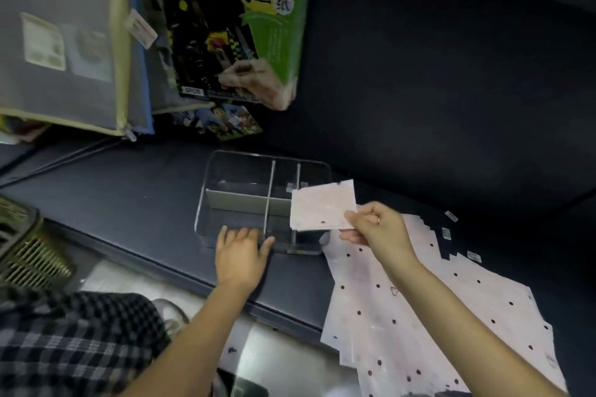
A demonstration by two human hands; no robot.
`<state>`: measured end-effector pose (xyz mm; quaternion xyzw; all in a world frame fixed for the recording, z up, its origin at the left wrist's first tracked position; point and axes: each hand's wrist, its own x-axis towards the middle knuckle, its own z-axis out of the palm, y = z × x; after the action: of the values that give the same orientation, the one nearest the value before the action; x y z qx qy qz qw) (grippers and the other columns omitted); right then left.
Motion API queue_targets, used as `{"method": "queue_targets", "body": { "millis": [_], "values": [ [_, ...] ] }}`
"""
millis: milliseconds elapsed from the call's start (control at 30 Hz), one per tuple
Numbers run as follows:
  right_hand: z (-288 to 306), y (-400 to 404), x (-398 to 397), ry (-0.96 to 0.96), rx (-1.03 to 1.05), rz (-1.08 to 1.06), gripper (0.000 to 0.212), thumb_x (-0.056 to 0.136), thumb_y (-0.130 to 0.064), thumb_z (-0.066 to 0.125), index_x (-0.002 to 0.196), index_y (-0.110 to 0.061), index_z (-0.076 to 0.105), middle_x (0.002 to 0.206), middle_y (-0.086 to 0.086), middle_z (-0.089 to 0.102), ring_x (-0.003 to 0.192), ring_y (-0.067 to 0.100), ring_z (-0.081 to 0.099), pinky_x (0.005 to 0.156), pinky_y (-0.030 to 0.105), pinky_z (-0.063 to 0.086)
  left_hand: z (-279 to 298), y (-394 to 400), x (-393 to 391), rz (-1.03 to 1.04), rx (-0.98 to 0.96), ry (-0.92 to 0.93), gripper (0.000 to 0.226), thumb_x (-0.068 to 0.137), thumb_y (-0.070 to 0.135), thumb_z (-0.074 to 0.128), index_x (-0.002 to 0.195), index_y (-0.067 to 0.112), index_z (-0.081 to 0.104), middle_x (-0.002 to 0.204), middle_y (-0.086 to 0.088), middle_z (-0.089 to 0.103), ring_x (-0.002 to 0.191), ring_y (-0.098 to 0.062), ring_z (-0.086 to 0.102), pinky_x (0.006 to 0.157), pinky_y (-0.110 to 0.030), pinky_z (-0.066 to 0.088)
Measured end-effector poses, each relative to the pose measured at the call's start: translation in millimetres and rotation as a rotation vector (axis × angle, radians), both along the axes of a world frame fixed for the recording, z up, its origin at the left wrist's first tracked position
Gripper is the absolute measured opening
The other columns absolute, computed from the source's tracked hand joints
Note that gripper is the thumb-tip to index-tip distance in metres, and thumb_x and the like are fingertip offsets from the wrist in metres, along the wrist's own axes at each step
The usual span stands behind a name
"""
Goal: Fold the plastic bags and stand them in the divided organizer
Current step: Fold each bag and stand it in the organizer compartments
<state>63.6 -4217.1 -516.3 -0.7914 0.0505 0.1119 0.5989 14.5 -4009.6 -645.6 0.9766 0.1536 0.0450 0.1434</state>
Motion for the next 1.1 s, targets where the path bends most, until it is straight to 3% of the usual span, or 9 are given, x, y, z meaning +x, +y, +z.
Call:
{"method": "queue_targets", "body": {
  "millis": [167,300,433,700,800,867,933,1033,1100],
  "values": [
    [-5.8,101.3,48.2,-0.134,-0.131,0.123,0.017,0.089,-0.012,0.061,0.074,-0.015,0.053,0.061,0.005,0.069,0.048,0.010,0.065,0.051,0.023,0.054,-11.5,6.7,-11.5,-0.027,-0.121,-0.055,0.042,0.094,0.055,0.036,0.101,0.029,0.068,0.101,0.007,0.069,0.102,-0.013,0.058,0.111,-0.027,0.014],
    [-23.2,156.8,72.4,-0.327,-0.546,0.270,0.011,0.087,-0.022,0.058,0.077,-0.019,0.053,0.067,0.003,0.069,0.066,0.021,0.068,0.067,0.038,0.055,-18.9,9.6,-13.7,-0.052,-0.225,-0.144,0.042,0.093,0.058,0.037,0.098,0.031,0.069,0.096,0.012,0.067,0.099,-0.007,0.056,0.109,-0.022,0.010],
    [-40.0,189.1,85.6,-0.404,-0.807,0.400,0.006,0.086,-0.023,0.053,0.083,-0.017,0.054,0.078,0.008,0.070,0.077,0.028,0.065,0.069,0.039,0.054,-22.0,10.3,-12.7,-0.040,-0.299,-0.207,0.045,0.092,0.060,0.035,0.092,0.029,0.069,0.088,0.013,0.066,0.092,-0.007,0.056,0.108,-0.022,0.015],
    [-74.4,236.0,79.9,-0.204,-0.654,0.545,0.028,0.085,-0.044,0.061,0.071,-0.020,0.054,0.082,0.007,0.072,0.082,0.026,0.068,0.082,0.038,0.053,-21.7,10.9,-13.1,-0.024,-0.356,-0.307,0.044,0.089,0.055,0.041,0.080,0.023,0.069,0.076,0.008,0.066,0.081,-0.013,0.059,0.103,-0.025,0.024],
    [-79.0,238.9,79.3,-0.177,-0.616,0.577,0.033,0.086,-0.052,0.057,0.070,-0.023,0.058,0.078,-0.004,0.068,0.086,0.021,0.065,0.081,0.032,0.050,-20.3,11.0,-13.2,-0.017,-0.343,-0.323,0.042,0.088,0.055,0.043,0.076,0.023,0.068,0.073,0.007,0.065,0.079,-0.014,0.059,0.101,-0.025,0.025],
    [-80.3,234.9,79.9,-0.165,-0.593,0.645,0.029,0.088,-0.051,0.055,0.082,-0.025,0.065,0.085,-0.006,0.066,0.091,0.018,0.062,0.082,0.030,0.046,-20.0,11.4,-12.8,-0.014,-0.348,-0.313,0.042,0.087,0.055,0.043,0.076,0.024,0.068,0.073,0.008,0.066,0.079,-0.014,0.059,0.101,-0.024,0.025],
    [-80.1,227.0,79.7,-0.117,-0.514,0.753,0.029,0.091,-0.044,0.054,0.106,-0.023,0.067,0.107,-0.003,0.068,0.107,0.017,0.060,0.095,0.031,0.044,-20.6,12.1,-12.5,-0.016,-0.344,-0.291,0.045,0.088,0.057,0.039,0.079,0.025,0.069,0.076,0.009,0.066,0.082,-0.012,0.059,0.103,-0.023,0.022],
    [-77.0,208.8,79.6,-0.089,-0.569,0.942,0.044,0.094,-0.043,0.050,0.136,-0.030,0.047,0.142,0.005,0.047,0.134,0.023,0.037,0.114,0.040,0.027,-22.5,12.8,-12.5,-0.021,-0.338,-0.278,0.044,0.088,0.058,0.037,0.081,0.027,0.067,0.078,0.011,0.066,0.085,-0.011,0.058,0.103,-0.022,0.020],
    [-72.9,194.1,78.1,-0.106,-0.634,0.993,0.049,0.095,-0.041,0.049,0.142,-0.032,0.037,0.149,0.006,0.037,0.140,0.024,0.027,0.116,0.041,0.021,-22.5,14.4,-12.9,-0.028,-0.338,-0.269,0.041,0.089,0.058,0.040,0.082,0.028,0.067,0.080,0.012,0.066,0.086,-0.010,0.058,0.104,-0.020,0.018]
  ]
}}
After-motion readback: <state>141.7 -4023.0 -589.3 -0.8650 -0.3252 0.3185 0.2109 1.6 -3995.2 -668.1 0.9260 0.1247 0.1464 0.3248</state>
